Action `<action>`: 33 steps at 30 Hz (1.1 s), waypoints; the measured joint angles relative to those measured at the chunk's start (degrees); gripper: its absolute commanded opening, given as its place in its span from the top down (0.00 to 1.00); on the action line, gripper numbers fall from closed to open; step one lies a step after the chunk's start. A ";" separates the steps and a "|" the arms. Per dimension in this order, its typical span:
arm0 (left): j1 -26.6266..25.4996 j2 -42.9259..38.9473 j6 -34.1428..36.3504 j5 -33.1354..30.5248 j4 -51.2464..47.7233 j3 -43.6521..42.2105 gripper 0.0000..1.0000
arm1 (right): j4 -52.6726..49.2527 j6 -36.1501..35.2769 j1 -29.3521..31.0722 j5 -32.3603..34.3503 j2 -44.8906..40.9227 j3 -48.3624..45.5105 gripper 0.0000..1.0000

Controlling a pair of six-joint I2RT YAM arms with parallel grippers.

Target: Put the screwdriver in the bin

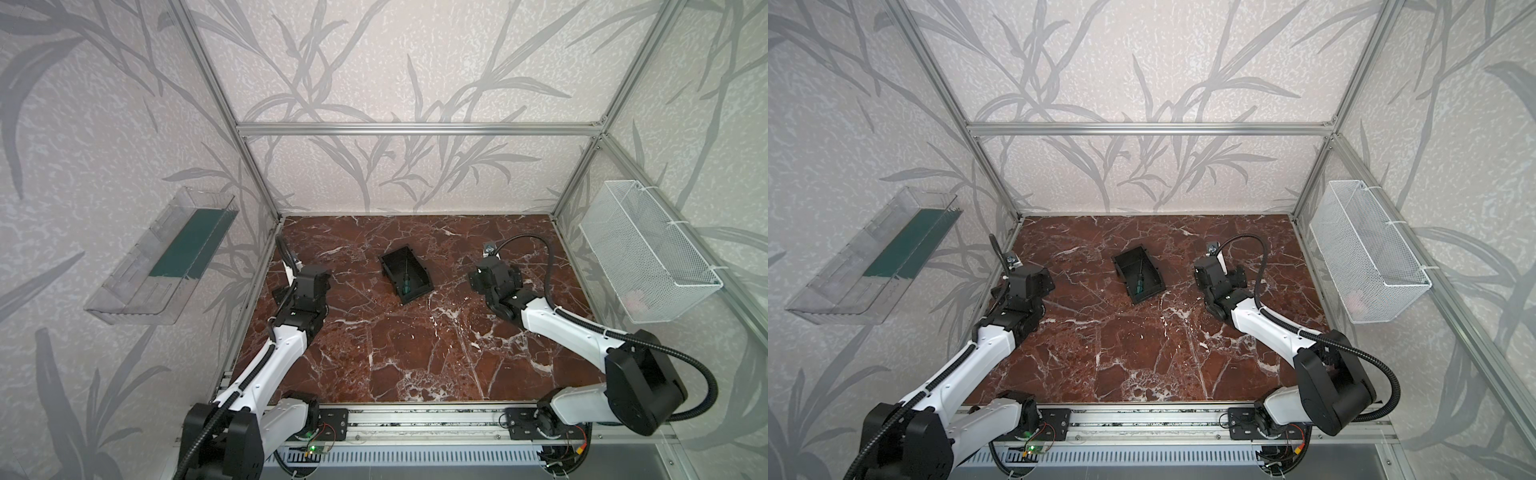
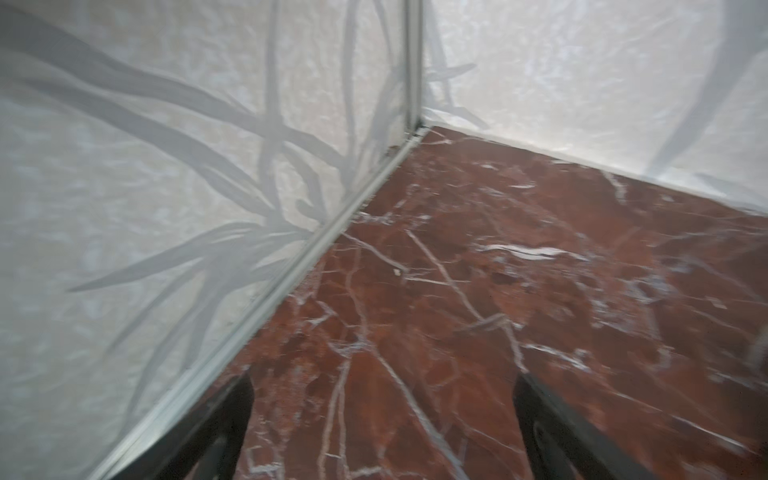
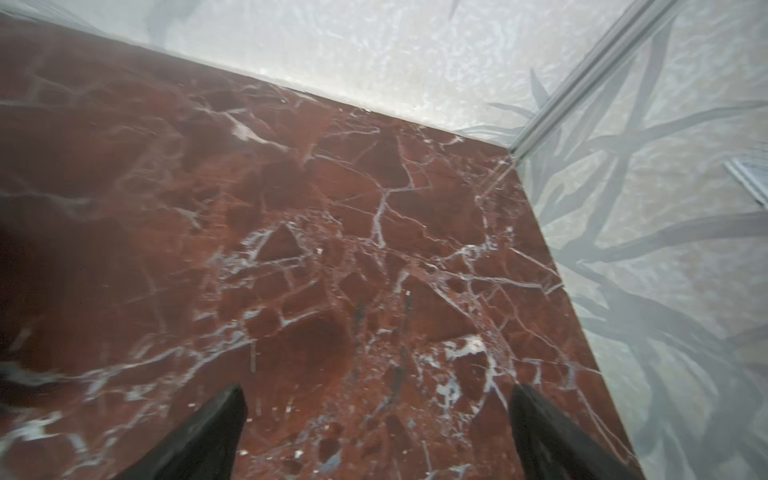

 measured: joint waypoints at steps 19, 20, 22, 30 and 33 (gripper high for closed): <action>4.81 22.62 6.19 2.71 29.90 -6.25 0.01 | 26.62 -5.14 -10.10 10.40 6.01 -13.60 0.01; 5.05 23.15 6.97 4.31 32.94 -6.82 0.01 | 27.98 -5.18 -10.10 10.38 6.01 -14.29 0.01; 5.35 24.11 8.46 6.91 38.47 -8.28 0.01 | 30.18 -5.27 -10.10 10.34 6.05 -15.28 0.01; 5.57 29.22 13.53 18.71 52.54 -13.79 0.01 | 34.67 -6.82 -9.44 10.36 7.58 -15.56 0.01; 5.55 29.62 14.19 19.89 54.71 -13.92 0.01 | 36.17 -8.09 -8.74 10.34 8.13 -15.56 0.01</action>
